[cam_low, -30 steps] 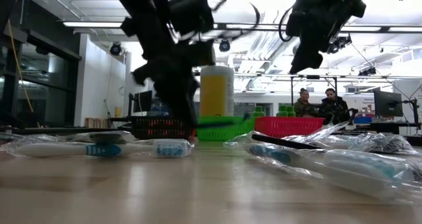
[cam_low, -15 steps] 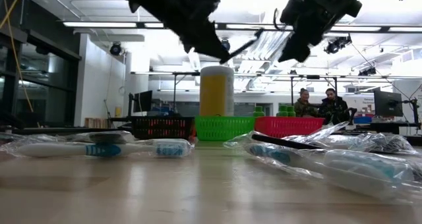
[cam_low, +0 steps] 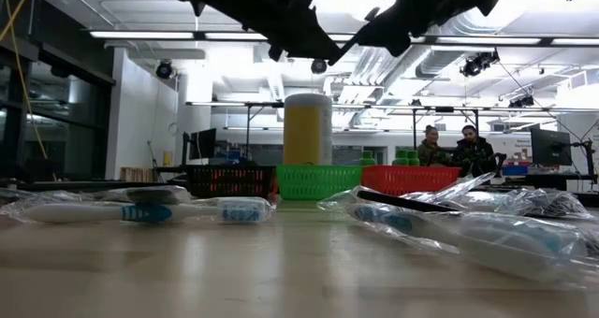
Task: Pick & Place Travel size toiletries
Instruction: Put the blue razor into the red bin
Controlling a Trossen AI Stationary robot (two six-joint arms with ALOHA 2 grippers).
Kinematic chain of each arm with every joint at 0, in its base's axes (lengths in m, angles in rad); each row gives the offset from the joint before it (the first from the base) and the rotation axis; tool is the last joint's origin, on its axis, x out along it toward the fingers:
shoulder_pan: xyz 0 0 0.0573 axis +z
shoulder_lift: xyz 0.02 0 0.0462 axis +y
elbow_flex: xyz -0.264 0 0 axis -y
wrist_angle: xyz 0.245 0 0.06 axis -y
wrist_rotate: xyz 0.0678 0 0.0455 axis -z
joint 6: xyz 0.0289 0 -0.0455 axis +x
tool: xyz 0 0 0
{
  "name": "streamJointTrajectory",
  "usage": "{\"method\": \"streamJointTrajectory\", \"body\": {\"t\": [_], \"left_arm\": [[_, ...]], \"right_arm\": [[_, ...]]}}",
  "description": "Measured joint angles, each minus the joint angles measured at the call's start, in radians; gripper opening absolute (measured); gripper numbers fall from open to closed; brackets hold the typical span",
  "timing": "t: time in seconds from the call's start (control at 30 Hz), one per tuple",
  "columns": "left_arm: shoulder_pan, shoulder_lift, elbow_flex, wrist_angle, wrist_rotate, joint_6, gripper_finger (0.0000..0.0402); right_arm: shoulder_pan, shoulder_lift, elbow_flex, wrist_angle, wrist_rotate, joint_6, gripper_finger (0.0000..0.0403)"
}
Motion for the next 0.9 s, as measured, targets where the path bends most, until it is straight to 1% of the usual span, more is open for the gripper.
{"method": "streamJointTrajectory", "body": {"t": [0.17,0.33,0.43,0.6,0.73,0.9], "left_arm": [[-0.002,0.000,0.000,0.014,-0.001,0.000,0.0026],[-0.002,0.000,0.000,0.019,-0.001,-0.001,0.0026],[-0.002,0.000,0.000,0.016,-0.001,-0.003,0.0027],[-0.002,0.000,0.000,0.017,-0.002,-0.003,0.0028],[-0.002,0.000,0.000,0.017,-0.002,0.002,0.0028],[-0.002,0.000,0.000,0.016,0.000,0.002,0.0040]], "right_arm": [[0.038,0.005,0.000,0.063,0.037,0.006,0.0176],[0.044,0.023,0.000,0.143,0.085,0.062,0.0169],[0.037,0.025,0.000,0.134,0.087,0.080,0.0145],[0.036,0.025,0.000,0.101,0.085,0.081,0.0085],[0.035,0.025,0.000,0.099,0.081,0.080,0.0027],[0.035,0.025,0.000,0.098,0.085,0.092,0.0026]]}}
